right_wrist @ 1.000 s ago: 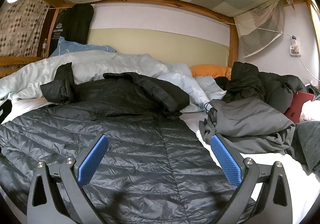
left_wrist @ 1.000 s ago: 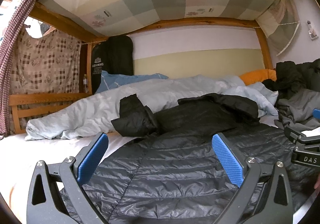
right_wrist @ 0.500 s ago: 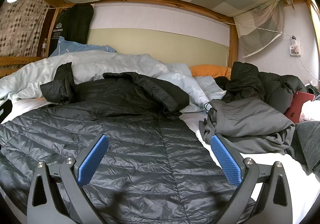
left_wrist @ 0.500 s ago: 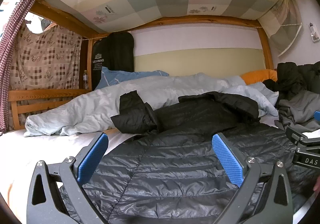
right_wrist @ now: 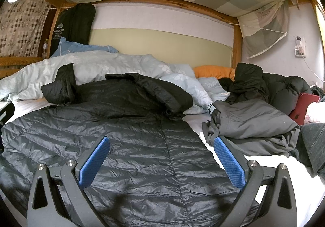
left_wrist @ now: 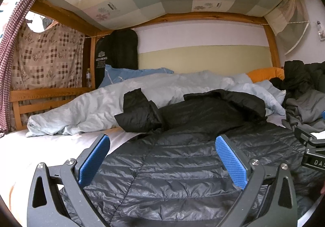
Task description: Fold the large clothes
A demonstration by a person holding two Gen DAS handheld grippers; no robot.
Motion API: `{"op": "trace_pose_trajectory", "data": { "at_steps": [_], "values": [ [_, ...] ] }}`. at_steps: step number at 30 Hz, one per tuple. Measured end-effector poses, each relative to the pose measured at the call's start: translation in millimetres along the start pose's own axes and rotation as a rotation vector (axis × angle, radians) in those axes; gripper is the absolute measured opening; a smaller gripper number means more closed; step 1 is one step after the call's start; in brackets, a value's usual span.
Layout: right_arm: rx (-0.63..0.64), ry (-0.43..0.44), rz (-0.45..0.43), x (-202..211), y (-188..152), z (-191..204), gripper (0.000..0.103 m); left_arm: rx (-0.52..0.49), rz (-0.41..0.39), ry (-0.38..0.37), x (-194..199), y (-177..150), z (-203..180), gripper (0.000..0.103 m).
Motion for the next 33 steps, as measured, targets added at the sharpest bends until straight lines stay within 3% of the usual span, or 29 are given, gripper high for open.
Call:
{"op": "trace_pose_trajectory", "data": {
  "at_steps": [13,20,26,29,32,33],
  "values": [
    [0.003,-0.001,0.000,1,0,0,0.103,0.019,-0.010,0.013,0,0,2,0.103],
    [0.020,0.002,0.012,0,-2,3,0.103,0.053,0.045,-0.013,-7,-6,4,0.103],
    [0.049,0.002,-0.002,3,-2,8,0.103,0.022,0.087,0.023,-13,-11,2,0.103],
    [0.046,0.001,-0.005,6,-1,8,0.103,0.064,0.087,-0.021,-11,-10,3,0.103],
    [-0.017,0.116,0.013,18,3,10,0.100,0.169,0.265,-0.173,-13,-25,-4,0.099],
    [-0.027,0.128,0.035,23,5,10,0.098,0.182,0.263,-0.149,-6,-24,1,0.098]
  ]
}}
Point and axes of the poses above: each gripper's, at about its wrist camera, not at the fingertips, and x roughly against the way its jaws point, z to its left, y to its top, the point moved 7 cm from there along -x, roughly the way its jaws point, and after that the axes turned 13 degrees about -z, right-handed, at the moved point
